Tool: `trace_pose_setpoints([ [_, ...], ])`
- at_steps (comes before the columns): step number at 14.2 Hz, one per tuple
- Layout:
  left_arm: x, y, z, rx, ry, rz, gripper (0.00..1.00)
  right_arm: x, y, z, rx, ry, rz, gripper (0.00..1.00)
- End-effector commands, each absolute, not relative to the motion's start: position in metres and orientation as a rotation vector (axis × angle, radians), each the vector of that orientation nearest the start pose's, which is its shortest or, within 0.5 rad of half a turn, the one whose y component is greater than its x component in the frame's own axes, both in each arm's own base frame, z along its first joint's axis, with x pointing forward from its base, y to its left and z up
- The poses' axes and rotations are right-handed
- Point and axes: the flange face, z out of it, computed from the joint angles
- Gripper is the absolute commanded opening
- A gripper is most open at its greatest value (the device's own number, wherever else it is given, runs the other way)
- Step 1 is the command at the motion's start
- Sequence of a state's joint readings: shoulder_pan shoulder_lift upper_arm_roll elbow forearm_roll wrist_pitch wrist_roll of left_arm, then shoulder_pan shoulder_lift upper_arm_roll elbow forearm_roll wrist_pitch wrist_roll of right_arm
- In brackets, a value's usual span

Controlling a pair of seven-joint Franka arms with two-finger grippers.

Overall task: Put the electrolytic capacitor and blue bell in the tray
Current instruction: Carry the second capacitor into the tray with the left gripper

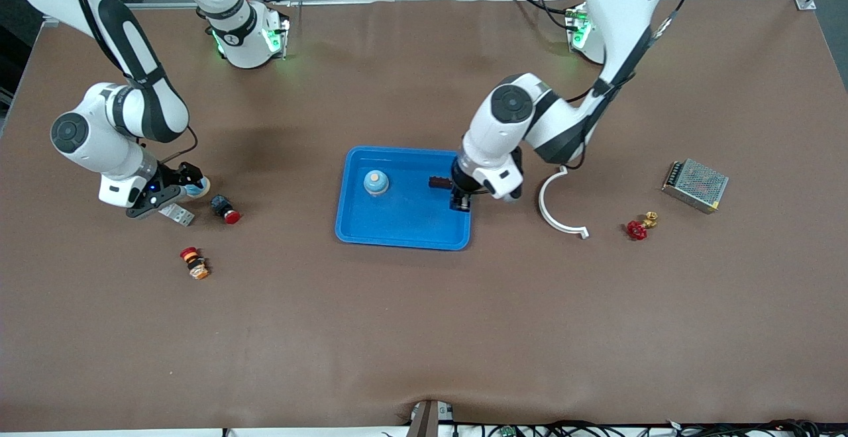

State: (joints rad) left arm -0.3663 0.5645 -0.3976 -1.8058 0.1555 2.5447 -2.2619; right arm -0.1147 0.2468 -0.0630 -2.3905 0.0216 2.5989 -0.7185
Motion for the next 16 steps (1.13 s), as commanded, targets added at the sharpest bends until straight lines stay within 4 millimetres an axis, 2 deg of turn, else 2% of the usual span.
trace_pose_setpoints([
  [1, 0.511, -0.484, 0.251, -2.475, -2.257, 0.104, 0.00, 0.488, -0.092, 0.203, -3.012, -0.837, 0.071, 1.00],
  [4, 0.507, -0.504, 0.232, -2.490, -2.229, 0.016, 0.00, 0.487, -0.087, 0.214, -2.996, -0.832, 0.111, 1.00],
  [7, 0.513, -0.504, 0.216, -2.483, -2.220, -0.005, 0.00, 0.500, -0.082, 0.278, -2.973, -0.788, 0.172, 1.00],
  [9, 0.514, -0.504, 0.208, -2.492, -2.198, -0.025, 0.00, 0.517, -0.077, 0.323, -2.956, -0.770, 0.227, 1.00],
  [10, 0.515, -0.501, 0.206, -2.496, -2.190, -0.042, 0.00, 0.524, -0.078, 0.338, -2.953, -0.752, 0.248, 1.00],
  [12, 0.514, -0.500, 0.196, -2.491, -2.173, -0.050, 0.00, 0.523, -0.083, 0.345, -2.966, -0.693, 0.258, 1.00],
  [13, 0.512, -0.501, 0.193, -2.493, -2.164, -0.055, 0.00, 0.521, -0.086, 0.342, -2.982, -0.617, 0.266, 1.00],
  [15, 0.512, -0.499, 0.188, -2.489, -2.160, -0.056, 0.00, 0.511, -0.090, 0.337, -3.044, -0.185, 0.306, 1.00],
  [16, 0.511, -0.500, 0.185, -2.492, -2.152, -0.059, 0.00, 0.508, -0.089, 0.341, -3.063, 0.027, 0.316, 1.00],
])
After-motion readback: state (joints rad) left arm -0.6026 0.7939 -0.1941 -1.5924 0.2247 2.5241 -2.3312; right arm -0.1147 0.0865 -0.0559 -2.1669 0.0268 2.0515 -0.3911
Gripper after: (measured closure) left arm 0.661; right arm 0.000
